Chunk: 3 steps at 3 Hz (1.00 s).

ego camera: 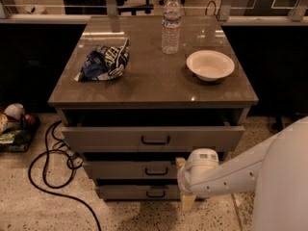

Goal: Open middle drawer

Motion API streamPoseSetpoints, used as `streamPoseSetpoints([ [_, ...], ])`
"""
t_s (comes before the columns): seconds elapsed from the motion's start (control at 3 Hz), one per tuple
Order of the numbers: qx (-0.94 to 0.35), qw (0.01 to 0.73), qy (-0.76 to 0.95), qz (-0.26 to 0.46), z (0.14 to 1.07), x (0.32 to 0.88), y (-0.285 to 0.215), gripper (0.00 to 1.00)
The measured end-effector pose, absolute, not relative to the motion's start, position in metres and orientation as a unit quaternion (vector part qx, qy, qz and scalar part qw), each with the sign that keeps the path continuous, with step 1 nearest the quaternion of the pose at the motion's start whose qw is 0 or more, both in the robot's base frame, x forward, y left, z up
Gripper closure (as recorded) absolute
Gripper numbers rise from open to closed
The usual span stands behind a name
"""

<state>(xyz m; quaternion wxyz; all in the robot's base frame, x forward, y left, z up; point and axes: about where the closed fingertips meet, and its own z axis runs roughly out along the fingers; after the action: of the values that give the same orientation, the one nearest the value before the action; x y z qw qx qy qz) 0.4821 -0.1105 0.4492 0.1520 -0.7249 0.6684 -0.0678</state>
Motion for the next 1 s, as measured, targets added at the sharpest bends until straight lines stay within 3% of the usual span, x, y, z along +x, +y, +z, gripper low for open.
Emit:
streamPoseSetpoints([
  [0.67,-0.735,0.193,0.646,-0.074,0.431,0.511,-0.111,0.00],
  [1.0,-0.746,0.180,0.636,-0.079,0.414,0.515,-0.103,0.00],
])
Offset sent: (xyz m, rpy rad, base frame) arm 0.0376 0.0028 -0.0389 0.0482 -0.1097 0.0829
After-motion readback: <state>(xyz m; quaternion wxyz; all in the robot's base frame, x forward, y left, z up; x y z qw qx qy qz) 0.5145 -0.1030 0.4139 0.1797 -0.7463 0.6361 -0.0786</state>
